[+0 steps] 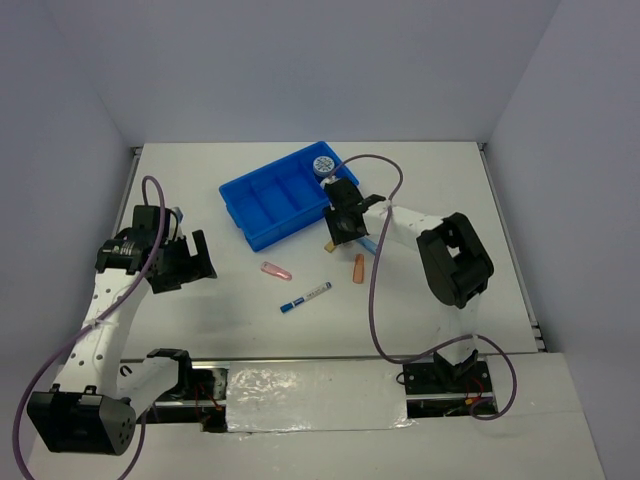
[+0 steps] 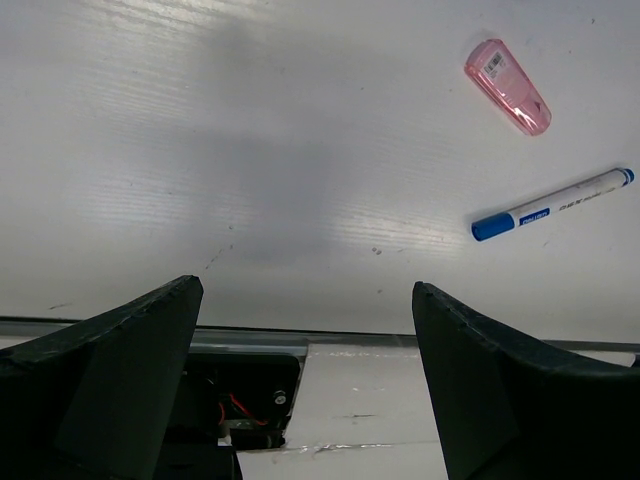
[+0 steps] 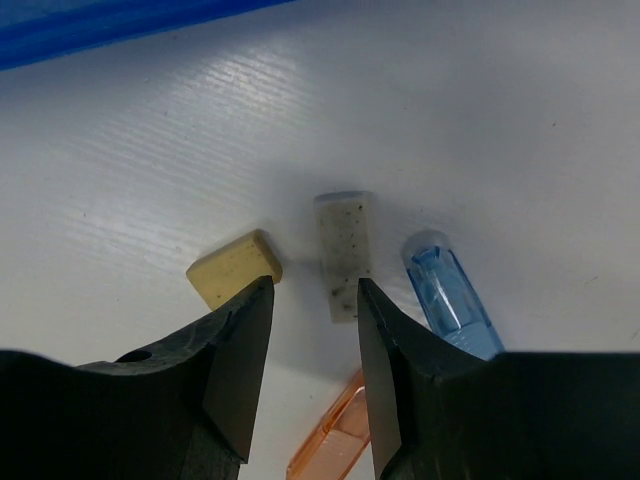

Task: Sort the stationery into containers
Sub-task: Pick up the stationery from the center of the board.

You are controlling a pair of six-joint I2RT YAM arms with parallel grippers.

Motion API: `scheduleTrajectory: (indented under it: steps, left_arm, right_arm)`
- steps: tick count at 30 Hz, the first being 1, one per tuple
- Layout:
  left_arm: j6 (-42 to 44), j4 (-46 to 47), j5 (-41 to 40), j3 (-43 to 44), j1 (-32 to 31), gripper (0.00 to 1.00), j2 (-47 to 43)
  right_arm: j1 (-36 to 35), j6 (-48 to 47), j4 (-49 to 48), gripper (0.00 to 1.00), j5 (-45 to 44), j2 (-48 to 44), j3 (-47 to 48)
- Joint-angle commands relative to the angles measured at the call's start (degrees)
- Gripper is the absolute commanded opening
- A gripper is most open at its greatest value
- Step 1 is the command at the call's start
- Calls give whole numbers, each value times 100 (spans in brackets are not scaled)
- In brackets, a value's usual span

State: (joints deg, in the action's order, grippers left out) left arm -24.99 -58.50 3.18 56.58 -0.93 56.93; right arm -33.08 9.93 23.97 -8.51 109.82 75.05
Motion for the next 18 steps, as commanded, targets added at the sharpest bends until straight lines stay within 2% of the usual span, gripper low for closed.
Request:
scheduleTrajectory:
  steps: [1, 7, 15, 18]
  left_arm:
    - [179, -21, 113, 29, -13, 99, 38]
    - [223, 32, 209, -33, -13, 99, 47]
    - [293, 67, 236, 64, -13, 99, 187]
    - [302, 84, 218, 117, -13, 99, 240]
  right_arm:
    - [126, -88, -314, 47, -142, 83, 203]
    - [311, -184, -305, 46, -177, 276, 247]
    - [302, -264, -375, 42, 253, 453, 309]
    - [302, -229, -332, 29, 297, 461, 387]
